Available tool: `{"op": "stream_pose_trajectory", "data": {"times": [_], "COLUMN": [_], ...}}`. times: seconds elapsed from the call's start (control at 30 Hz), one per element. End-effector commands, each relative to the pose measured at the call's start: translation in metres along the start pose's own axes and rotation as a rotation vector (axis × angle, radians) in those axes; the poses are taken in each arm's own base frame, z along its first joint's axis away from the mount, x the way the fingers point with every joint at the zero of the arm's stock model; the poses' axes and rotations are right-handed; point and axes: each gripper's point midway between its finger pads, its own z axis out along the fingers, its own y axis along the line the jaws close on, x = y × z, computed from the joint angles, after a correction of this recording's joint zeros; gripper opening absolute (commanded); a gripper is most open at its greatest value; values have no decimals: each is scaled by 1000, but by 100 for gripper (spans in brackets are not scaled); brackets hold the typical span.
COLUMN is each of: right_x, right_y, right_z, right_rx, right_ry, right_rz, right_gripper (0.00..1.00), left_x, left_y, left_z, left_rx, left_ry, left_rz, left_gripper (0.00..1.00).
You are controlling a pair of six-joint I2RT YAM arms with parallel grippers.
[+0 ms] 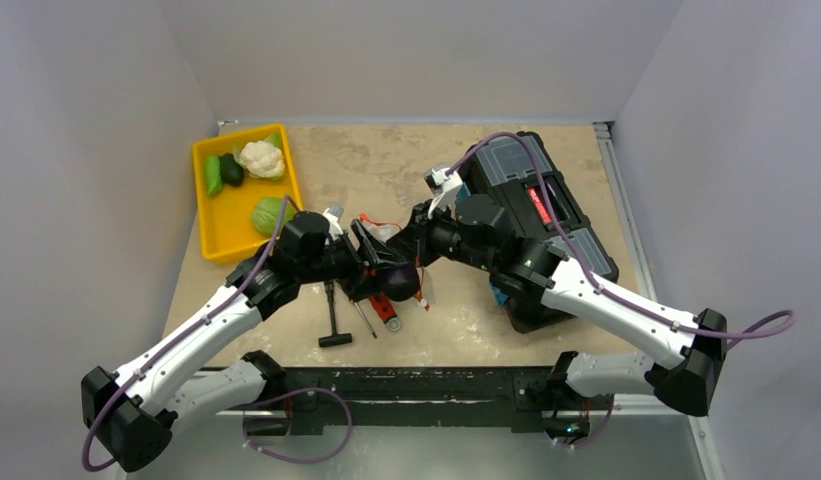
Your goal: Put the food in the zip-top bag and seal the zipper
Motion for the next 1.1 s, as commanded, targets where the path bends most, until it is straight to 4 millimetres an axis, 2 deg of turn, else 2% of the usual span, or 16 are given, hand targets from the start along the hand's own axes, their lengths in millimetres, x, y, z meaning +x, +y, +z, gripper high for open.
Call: {"op": "stream_pose_trajectory", "data": {"times": [0.0,0.07,0.17,0.23,0.33,0.47,0.63,0.77,0.83,0.97,1.07], "right_x": [-22,-22,-19,-18,-20,-27,-32,-33,-35,-39,-40], "right_y": [28,27,24,22,22,14,-5,-9,-7,0,1], "right_z": [-10,-9,-9,-8,-11,-18,-22,-23,-24,-26,-27], "right_rx": [-95,-93,-82,-73,-67,-17,102,132,122,95,89], "right_ry": [-59,-56,-54,-53,-57,-84,-103,-99,-98,-108,-110], "right_rz": [17,19,18,20,23,25,27,25,25,31,36], "right_gripper": [0,0,0,0,0,0,0,0,0,0,0], "left_x": [-28,-33,-31,-26,-18,-9,1,7,6,-3,-7], "left_y": [3,7,8,10,12,15,6,7,10,11,12], "left_z": [2,-3,-7,-7,-10,-21,-41,-56,-61,-65,-60], "left_rx": [-17,-31,-40,-57,-67,-71,-26,-48,-66,-79,-77], "left_ry": [-164,-204,-205,-177,-133,-109,-78,-52,-62,-115,-124], "left_rz": [-182,-202,-194,-172,-128,-40,186,335,381,444,459], "left_gripper": [32,42,77,88,92,93,93,88,78,52,45]}}
